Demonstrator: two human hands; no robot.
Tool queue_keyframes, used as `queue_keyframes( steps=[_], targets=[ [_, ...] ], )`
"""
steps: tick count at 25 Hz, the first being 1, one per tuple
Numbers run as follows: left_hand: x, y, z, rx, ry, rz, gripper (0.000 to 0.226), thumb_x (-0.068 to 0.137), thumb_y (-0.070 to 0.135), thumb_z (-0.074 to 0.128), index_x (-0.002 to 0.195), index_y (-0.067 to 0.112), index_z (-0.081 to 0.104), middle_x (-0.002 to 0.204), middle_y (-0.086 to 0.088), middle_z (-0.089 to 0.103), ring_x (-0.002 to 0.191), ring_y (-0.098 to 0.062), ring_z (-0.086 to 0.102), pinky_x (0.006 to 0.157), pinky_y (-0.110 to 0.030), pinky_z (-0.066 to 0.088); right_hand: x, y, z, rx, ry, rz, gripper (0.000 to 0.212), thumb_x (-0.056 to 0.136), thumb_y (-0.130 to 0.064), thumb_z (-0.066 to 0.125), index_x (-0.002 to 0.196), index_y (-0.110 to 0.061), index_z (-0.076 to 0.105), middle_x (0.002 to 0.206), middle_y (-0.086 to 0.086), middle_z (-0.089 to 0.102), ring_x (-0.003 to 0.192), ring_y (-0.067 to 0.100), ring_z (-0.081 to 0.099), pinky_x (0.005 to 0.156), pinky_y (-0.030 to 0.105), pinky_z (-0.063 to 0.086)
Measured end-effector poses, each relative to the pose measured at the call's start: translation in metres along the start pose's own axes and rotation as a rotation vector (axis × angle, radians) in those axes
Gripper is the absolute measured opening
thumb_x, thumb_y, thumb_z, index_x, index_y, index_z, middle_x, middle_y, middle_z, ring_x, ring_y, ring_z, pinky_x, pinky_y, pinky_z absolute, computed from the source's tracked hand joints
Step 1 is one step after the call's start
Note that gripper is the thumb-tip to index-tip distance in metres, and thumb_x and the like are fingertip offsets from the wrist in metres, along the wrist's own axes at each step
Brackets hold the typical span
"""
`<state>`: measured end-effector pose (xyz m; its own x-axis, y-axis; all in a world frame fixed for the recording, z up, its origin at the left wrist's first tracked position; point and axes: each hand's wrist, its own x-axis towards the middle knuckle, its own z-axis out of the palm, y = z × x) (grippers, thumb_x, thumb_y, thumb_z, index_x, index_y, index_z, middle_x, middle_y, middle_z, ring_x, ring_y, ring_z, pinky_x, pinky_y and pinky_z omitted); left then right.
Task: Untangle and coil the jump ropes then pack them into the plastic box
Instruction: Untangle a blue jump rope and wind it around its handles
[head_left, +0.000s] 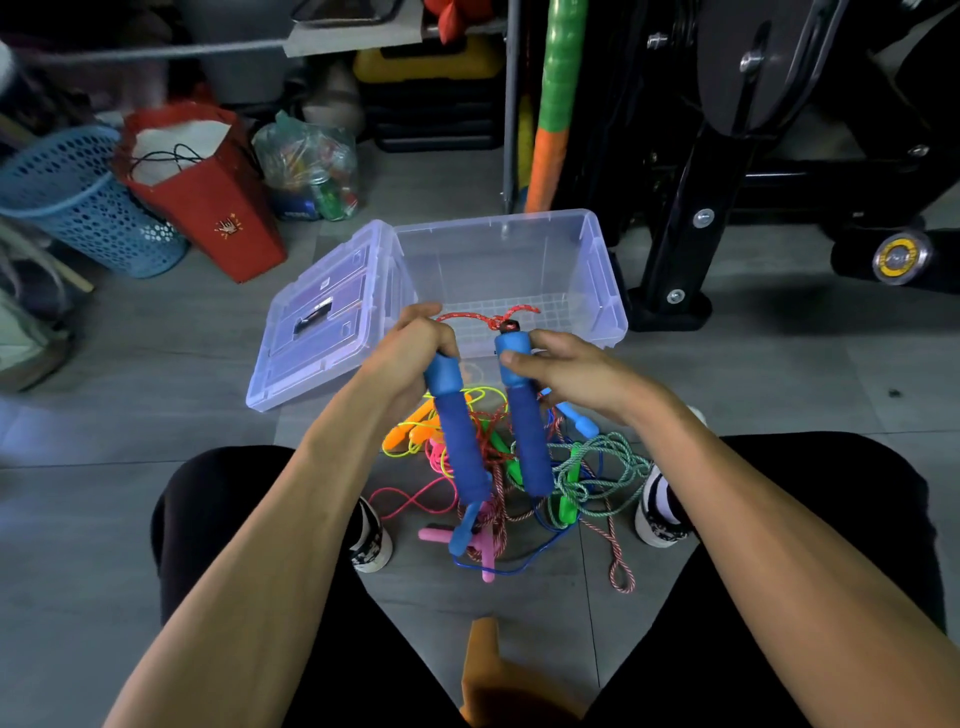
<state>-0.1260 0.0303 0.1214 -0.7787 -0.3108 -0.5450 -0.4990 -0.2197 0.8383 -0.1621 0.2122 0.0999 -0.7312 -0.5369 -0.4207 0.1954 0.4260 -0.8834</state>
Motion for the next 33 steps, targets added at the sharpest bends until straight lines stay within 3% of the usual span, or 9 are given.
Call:
queue_keyframes(
  steps=[4,6,8,12,16,20,25,29,33],
  targets=[
    [0.004,-0.004,0.006,-0.152,0.015,0.013,0.041,0.084,-0.014,0.055,0.120,0.005,0.055,0.091,-0.014,0.057,0.085,-0.023,0.057,0.071,-0.032,0.051,0.001,0.005,0.006,0.028,-0.038,-0.012,0.029,0.089,-0.034,0.067,0.112,-0.017,0.059,0.097,0.000,0.064,0.083,0.015,0.063,0.080,0.033,0.052],
    [0.001,-0.005,0.010,-0.219,-0.012,0.031,0.039,0.086,-0.012,0.058,0.123,0.001,0.054,0.090,-0.012,0.060,0.085,-0.022,0.061,0.071,-0.031,0.056,0.002,0.007,0.004,0.024,-0.072,-0.018,0.047,0.073,-0.034,0.081,0.111,-0.019,0.059,0.102,0.001,0.071,0.091,0.019,0.069,0.087,0.036,0.056],
    [-0.003,-0.005,0.016,-0.243,-0.039,0.058,0.038,0.088,-0.006,0.061,0.124,0.001,0.054,0.094,-0.011,0.061,0.086,-0.021,0.062,0.072,-0.031,0.057,0.003,0.008,0.002,0.013,-0.070,-0.017,0.046,0.068,-0.027,0.085,0.106,-0.018,0.062,0.099,0.004,0.073,0.091,0.023,0.071,0.085,0.040,0.057],
    [-0.004,-0.006,0.015,0.229,0.072,0.164,0.032,0.089,0.020,0.068,0.118,0.019,0.053,0.118,-0.005,0.057,0.086,-0.020,0.065,0.080,-0.036,0.058,0.007,0.002,-0.002,0.299,0.162,-0.019,0.019,0.081,-0.010,0.075,0.095,-0.015,0.062,0.081,-0.001,0.068,0.071,0.013,0.065,0.067,0.027,0.053],
    [-0.016,-0.013,0.022,0.452,-0.240,0.115,0.022,0.093,0.037,0.061,0.096,0.015,0.064,0.100,-0.007,0.070,0.082,-0.016,0.068,0.080,-0.031,0.055,0.013,-0.002,-0.008,0.858,0.280,0.072,0.025,0.087,-0.012,0.069,0.108,-0.004,0.060,0.091,0.010,0.066,0.079,0.021,0.065,0.073,0.034,0.057],
    [-0.017,-0.018,0.026,0.389,-0.272,0.174,0.020,0.094,0.033,0.061,0.096,0.015,0.069,0.090,-0.006,0.073,0.081,-0.016,0.071,0.081,-0.038,0.059,0.011,-0.006,-0.004,0.903,0.289,0.039,0.023,0.089,-0.012,0.067,0.108,-0.003,0.059,0.092,0.012,0.065,0.077,0.022,0.067,0.068,0.033,0.060],
    [-0.018,-0.016,0.024,0.410,-0.328,0.194,0.009,0.093,0.021,0.063,0.098,0.021,0.070,0.093,-0.011,0.073,0.085,-0.021,0.071,0.072,-0.036,0.060,0.015,-0.007,-0.001,0.956,0.301,0.040,0.033,0.088,-0.015,0.069,0.115,0.000,0.058,0.099,0.017,0.064,0.094,0.031,0.065,0.090,0.047,0.055],
    [-0.018,-0.006,0.014,0.555,-0.323,0.163,0.013,0.090,0.011,0.061,0.099,0.006,0.068,0.089,-0.018,0.069,0.074,-0.023,0.068,0.068,-0.032,0.061,0.018,-0.010,-0.006,0.999,0.346,0.015,0.035,0.086,-0.022,0.072,0.114,-0.005,0.060,0.093,0.008,0.065,0.087,0.022,0.066,0.078,0.033,0.058],
    [-0.018,-0.006,0.006,0.780,-0.264,0.208,0.023,0.079,0.023,0.059,0.090,0.004,0.066,0.084,-0.020,0.068,0.071,-0.024,0.064,0.067,-0.035,0.059,0.019,-0.013,-0.008,1.069,0.397,-0.006,0.034,0.083,-0.018,0.075,0.109,-0.007,0.058,0.094,0.008,0.064,0.084,0.020,0.067,0.071,0.032,0.057]
  ],
)
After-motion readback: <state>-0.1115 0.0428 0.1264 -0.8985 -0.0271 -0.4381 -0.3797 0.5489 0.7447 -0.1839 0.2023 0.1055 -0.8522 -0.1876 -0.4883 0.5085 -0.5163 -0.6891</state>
